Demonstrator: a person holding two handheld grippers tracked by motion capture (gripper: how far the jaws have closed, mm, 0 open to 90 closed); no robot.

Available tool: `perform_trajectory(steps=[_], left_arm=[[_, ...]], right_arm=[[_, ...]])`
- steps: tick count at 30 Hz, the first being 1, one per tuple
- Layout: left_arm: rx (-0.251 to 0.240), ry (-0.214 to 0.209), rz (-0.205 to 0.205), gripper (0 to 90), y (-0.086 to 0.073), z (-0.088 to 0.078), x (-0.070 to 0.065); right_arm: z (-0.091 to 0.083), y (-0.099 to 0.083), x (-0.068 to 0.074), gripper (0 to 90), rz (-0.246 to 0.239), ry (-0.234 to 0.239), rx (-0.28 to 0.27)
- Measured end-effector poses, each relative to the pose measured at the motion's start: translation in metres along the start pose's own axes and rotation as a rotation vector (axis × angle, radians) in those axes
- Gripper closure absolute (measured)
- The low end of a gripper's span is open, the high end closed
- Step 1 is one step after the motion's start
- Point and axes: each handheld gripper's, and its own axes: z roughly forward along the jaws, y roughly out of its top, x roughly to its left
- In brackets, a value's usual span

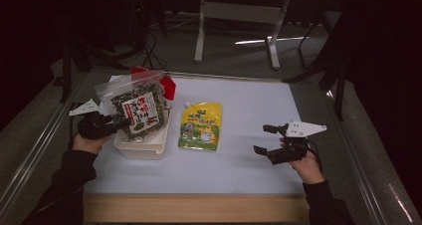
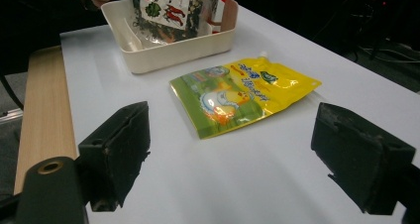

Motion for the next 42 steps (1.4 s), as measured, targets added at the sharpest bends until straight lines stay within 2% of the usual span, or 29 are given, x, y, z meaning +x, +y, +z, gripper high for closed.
perform_trajectory(steps=[6, 8, 11, 13, 16, 17, 18, 19, 20, 25, 27, 29, 33, 35, 36, 37, 40, 41, 42], left_arm=[[-0.022, 0.063, 0.005, 41.0, 0.000, -0.011, -0.008], [-0.029, 0.087, 0.013, 40.2, 0.000, -0.014, -0.011], [-0.039, 0.094, 0.004, 39.1, 0.000, -0.019, -0.012], [-0.040, 0.113, 0.003, 35.7, 0.000, -0.022, -0.015], [-0.056, 0.101, -0.004, 27.8, -0.002, -0.029, -0.023], [-0.056, 0.101, -0.004, 24.3, -0.002, -0.029, -0.023], [-0.041, 0.083, -0.006, 24.3, -0.003, -0.034, -0.030], [-0.038, 0.074, -0.016, 16.5, -0.004, -0.037, -0.033], [-0.038, 0.058, -0.023, 13.1, -0.004, -0.039, -0.036], [-0.011, 0.068, -0.036, 1.6, -0.007, -0.046, -0.053], [-0.027, 0.078, -0.035, 1.6, -0.010, -0.048, -0.059], [-0.024, 0.084, -0.029, 1.5, -0.011, -0.048, -0.063], [-0.038, 0.059, -0.005, 1.5, -0.016, -0.048, -0.083], [-0.040, 0.051, 0.001, 1.5, -0.017, -0.047, -0.087], [-0.026, 0.040, 0.033, 1.5, -0.017, -0.043, -0.099], [-0.026, 0.026, 0.041, 1.6, -0.018, -0.041, -0.104], [-0.007, -0.022, 0.067, 1.6, -0.021, -0.031, -0.118], [-0.007, -0.022, 0.067, 1.5, -0.021, -0.031, -0.118], [0.001, -0.063, 0.072, 1.5, -0.023, -0.025, -0.127]], right_arm=[[-0.001, 0.000, 0.000, 15.2, 0.010, -0.001, -0.003], [-0.001, 0.000, 0.000, 15.2, 0.009, -0.004, 0.000], [-0.001, 0.000, 0.000, 15.2, 0.009, -0.003, 0.000], [-0.001, 0.000, 0.000, 15.2, 0.010, -0.001, -0.001], [-0.001, 0.000, 0.001, 15.1, 0.008, -0.001, 0.003], [-0.001, 0.000, 0.001, 15.1, 0.008, -0.001, 0.003], [0.000, 0.000, 0.001, 15.2, 0.009, -0.002, 0.005], [0.000, -0.001, 0.000, 15.1, 0.015, -0.001, 0.008], [0.000, -0.001, 0.000, 15.1, 0.016, -0.001, 0.008], [0.002, -0.001, 0.001, 15.0, 0.018, -0.002, 0.013], [0.002, -0.001, 0.002, 14.9, 0.020, -0.002, 0.017], [0.002, -0.001, 0.002, 14.9, 0.020, -0.003, 0.019], [0.001, -0.001, 0.001, 14.2, 0.029, -0.021, 0.013], [0.001, -0.001, 0.001, 13.9, 0.037, -0.023, 0.013], [0.000, 0.000, 0.000, 13.6, 0.043, -0.025, 0.012], [0.000, 0.000, 0.000, 12.9, 0.054, -0.045, 0.002], [0.001, -0.001, -0.001, 12.0, 0.081, -0.064, -0.009], [0.001, -0.001, -0.001, 12.0, 0.081, -0.064, -0.009], [0.003, -0.001, 0.000, 11.1, 0.081, -0.081, -0.006]])
